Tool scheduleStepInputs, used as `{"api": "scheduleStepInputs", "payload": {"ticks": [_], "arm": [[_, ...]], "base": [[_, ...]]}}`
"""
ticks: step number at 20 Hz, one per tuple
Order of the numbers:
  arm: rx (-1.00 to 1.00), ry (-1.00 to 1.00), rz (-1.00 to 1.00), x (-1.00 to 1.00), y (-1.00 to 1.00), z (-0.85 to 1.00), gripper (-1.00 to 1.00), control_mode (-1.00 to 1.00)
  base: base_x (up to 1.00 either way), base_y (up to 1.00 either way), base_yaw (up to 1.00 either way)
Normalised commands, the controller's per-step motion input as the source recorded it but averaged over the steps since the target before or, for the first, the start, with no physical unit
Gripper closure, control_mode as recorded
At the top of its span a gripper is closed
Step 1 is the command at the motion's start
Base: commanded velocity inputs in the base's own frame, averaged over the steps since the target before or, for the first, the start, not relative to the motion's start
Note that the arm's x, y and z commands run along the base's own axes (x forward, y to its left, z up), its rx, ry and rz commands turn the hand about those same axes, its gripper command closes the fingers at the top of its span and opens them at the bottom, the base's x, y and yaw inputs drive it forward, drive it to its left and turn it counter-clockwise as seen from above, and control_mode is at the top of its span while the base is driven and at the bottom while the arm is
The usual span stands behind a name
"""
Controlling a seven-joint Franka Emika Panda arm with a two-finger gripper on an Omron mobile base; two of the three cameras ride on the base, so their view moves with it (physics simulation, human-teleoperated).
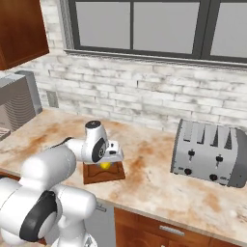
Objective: Retrieve a lemon from the fridge and place it on the cutting board with the fish.
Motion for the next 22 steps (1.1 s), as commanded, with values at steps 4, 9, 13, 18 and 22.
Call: {"api": "scheduleStepInputs", "payload": {"ticks": [4, 9, 13, 18, 22], "arm": [[0.0, 0.0, 0.0, 0.0, 0.0, -0.26, 1.0, -1.0], [0.0, 0.0, 0.0, 0.0, 0.0, -0.11, 1.0, -1.0], [0.0, 0.0, 0.0, 0.0, 0.0, -0.07, -1.0, -1.0], [0.0, 0.0, 0.0, 0.0, 0.0, 0.0, -1.0, -1.0], [0.0, 0.0, 0.0, 0.0, 0.0, 0.0, -1.0, -1.0]], "base": [[0.0, 0.0, 0.0], [0.0, 0.0, 0.0], [0.0, 0.0, 0.0], [0.0, 0.0, 0.0], [0.0, 0.0, 0.0]]}}
